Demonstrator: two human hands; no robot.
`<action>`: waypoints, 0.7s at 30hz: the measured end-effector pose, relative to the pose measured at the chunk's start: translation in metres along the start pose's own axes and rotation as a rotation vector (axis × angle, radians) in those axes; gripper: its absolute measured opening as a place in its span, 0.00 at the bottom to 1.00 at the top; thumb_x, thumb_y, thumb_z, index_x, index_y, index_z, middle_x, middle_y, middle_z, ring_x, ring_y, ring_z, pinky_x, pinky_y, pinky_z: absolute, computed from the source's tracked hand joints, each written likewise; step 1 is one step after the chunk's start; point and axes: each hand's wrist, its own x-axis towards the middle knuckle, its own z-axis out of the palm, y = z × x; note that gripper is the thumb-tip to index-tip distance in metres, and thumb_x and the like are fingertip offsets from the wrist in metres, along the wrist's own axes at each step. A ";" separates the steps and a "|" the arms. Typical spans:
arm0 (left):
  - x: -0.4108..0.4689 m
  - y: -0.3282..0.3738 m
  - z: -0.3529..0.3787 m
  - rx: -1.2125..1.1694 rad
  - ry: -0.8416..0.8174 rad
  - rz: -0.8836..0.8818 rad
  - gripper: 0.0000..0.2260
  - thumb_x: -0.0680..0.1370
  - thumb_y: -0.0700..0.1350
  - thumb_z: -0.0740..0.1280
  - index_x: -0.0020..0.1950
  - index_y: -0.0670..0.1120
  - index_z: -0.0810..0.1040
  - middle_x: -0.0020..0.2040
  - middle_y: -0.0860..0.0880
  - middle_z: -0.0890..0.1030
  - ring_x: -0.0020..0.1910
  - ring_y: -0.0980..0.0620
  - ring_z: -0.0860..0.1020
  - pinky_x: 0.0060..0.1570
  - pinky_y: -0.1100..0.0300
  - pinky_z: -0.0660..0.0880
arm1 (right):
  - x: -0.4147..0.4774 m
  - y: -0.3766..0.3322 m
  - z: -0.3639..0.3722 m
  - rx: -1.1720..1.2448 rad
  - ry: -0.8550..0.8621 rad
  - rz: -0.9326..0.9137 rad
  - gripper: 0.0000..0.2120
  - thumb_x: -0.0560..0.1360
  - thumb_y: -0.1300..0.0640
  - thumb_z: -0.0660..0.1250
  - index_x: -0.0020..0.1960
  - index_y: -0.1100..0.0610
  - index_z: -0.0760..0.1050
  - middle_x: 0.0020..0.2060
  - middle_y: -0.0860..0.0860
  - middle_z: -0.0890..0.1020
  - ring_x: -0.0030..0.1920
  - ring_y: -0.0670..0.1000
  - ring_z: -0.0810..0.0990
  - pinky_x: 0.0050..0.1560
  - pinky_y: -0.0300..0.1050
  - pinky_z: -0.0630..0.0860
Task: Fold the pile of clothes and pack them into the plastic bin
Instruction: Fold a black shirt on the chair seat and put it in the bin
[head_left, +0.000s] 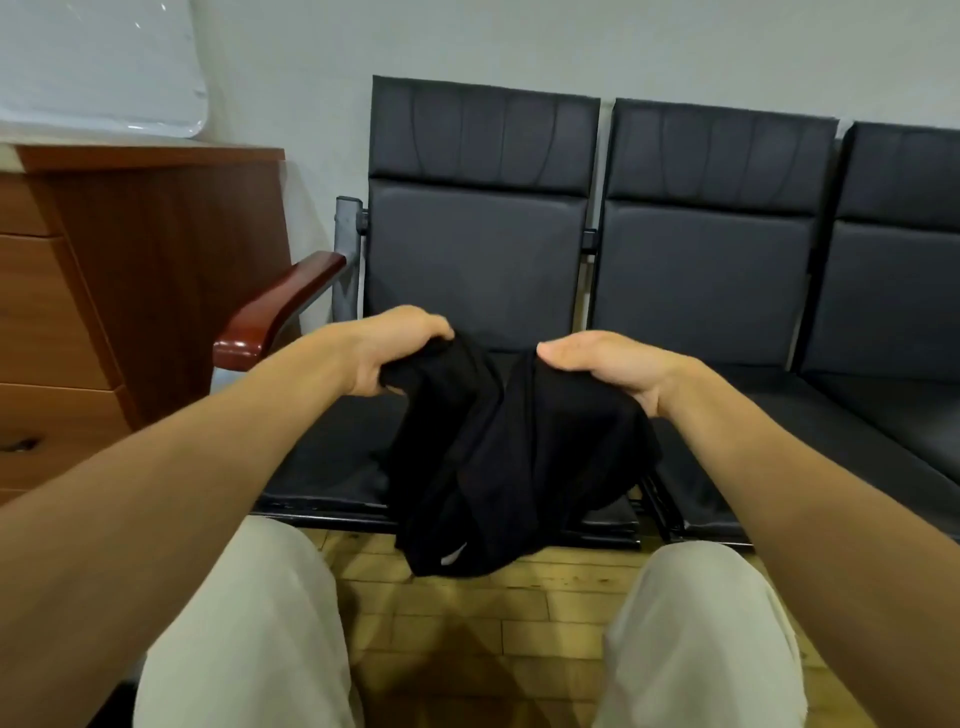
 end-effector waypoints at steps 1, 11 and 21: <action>-0.005 0.008 -0.001 -0.078 -0.008 0.025 0.08 0.79 0.47 0.63 0.41 0.47 0.76 0.35 0.49 0.78 0.31 0.53 0.75 0.31 0.62 0.67 | -0.003 -0.007 -0.001 0.095 0.009 -0.035 0.12 0.79 0.55 0.62 0.52 0.61 0.79 0.47 0.56 0.84 0.44 0.51 0.84 0.49 0.44 0.81; -0.017 0.019 -0.011 -0.091 0.094 0.120 0.11 0.81 0.46 0.60 0.42 0.46 0.77 0.39 0.48 0.81 0.37 0.51 0.78 0.37 0.60 0.72 | 0.002 -0.010 -0.002 0.045 0.411 -0.211 0.10 0.81 0.56 0.61 0.50 0.57 0.81 0.49 0.55 0.84 0.53 0.55 0.82 0.56 0.50 0.79; 0.020 -0.044 -0.077 0.788 0.563 0.231 0.08 0.82 0.42 0.57 0.54 0.45 0.75 0.54 0.39 0.79 0.49 0.37 0.77 0.49 0.48 0.76 | 0.011 0.010 -0.028 -0.575 1.044 -0.421 0.09 0.81 0.54 0.60 0.56 0.52 0.78 0.49 0.48 0.82 0.51 0.49 0.78 0.50 0.47 0.73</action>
